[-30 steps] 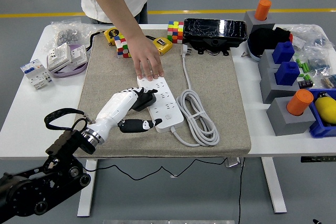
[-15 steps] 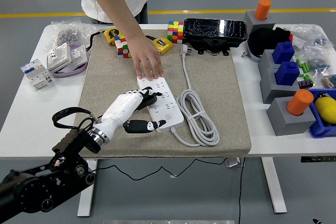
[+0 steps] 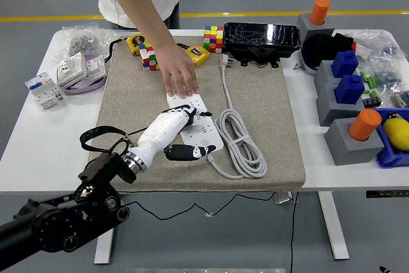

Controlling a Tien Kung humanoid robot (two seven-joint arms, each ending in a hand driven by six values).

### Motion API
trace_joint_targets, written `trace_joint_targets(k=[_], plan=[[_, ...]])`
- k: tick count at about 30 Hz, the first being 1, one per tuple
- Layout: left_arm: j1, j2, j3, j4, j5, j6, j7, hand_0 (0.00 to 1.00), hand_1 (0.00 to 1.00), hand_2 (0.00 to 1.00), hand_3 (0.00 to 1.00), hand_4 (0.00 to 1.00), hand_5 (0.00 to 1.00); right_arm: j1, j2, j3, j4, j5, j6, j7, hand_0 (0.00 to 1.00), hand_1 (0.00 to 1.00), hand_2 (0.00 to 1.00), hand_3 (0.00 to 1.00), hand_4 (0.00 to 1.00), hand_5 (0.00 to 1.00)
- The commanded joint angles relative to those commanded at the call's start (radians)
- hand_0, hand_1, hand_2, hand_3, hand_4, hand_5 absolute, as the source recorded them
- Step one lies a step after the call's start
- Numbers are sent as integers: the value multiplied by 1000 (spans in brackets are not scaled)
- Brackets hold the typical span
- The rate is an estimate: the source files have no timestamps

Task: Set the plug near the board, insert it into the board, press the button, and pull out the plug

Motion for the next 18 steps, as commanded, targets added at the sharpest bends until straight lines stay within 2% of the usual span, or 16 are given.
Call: trace_joint_targets(k=[4, 8, 18], plan=[[-3, -5, 4, 8, -10, -2, 0, 764, 815, 797, 789, 844, 457, 0, 0, -1, 0, 0, 0, 0, 541, 644, 663, 561, 900, 422], [1, 2, -1, -6, -13, 0, -2, 764, 813, 796, 789, 841, 455, -1, 0, 0, 0, -1, -1, 1, 541, 644, 663, 562, 900, 423], [19, 42, -16, -129, -42, 7, -17, 761, 813, 788, 786, 840, 455, -5, 0, 1, 1, -4, 0, 1, 541, 644, 663, 561, 899, 422]])
